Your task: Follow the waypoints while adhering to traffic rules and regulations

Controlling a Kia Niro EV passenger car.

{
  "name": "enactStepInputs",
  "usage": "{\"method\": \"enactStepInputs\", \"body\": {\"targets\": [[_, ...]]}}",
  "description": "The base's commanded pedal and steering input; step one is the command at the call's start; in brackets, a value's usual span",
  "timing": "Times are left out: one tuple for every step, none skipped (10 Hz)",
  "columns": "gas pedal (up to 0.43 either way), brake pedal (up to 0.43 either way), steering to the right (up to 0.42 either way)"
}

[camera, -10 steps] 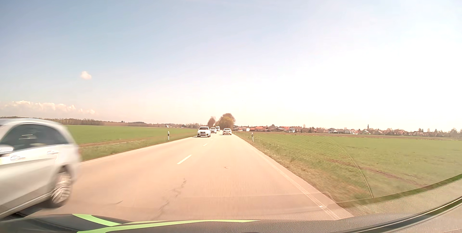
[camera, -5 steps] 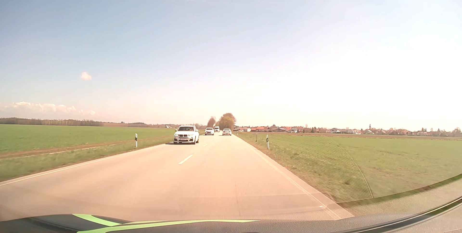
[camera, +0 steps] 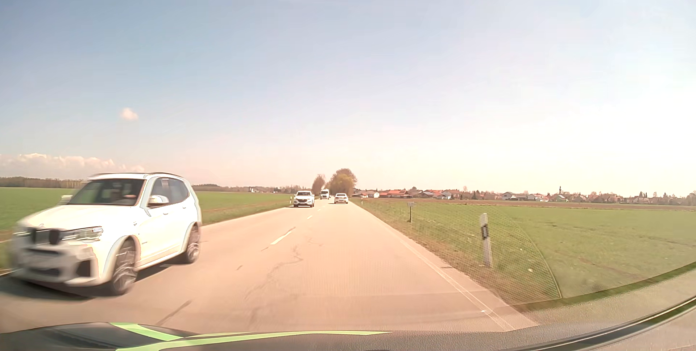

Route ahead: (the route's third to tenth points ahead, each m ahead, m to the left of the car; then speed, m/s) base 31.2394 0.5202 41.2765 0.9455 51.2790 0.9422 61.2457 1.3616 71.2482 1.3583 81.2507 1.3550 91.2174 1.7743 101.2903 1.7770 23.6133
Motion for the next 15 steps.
{"method": "enactStepInputs", "body": {"targets": [[0.197, 0.0, 0.0], [0.197, 0.0, 0.0], [0.197, 0.0, 0.0], [0.197, 0.0, 0.0], [0.197, 0.0, 0.0], [0.197, 0.0, 0.0], [0.197, 0.0, 0.0], [0.197, 0.0, 0.0], [0.197, 0.0, 0.0], [0.197, 0.0, 0.0], [0.197, 0.0, 0.0], [0.197, 0.0, 0.0], [0.197, 0.0, 0.0], [0.197, 0.0, 0.0], [0.197, 0.0, 0.0]]}}
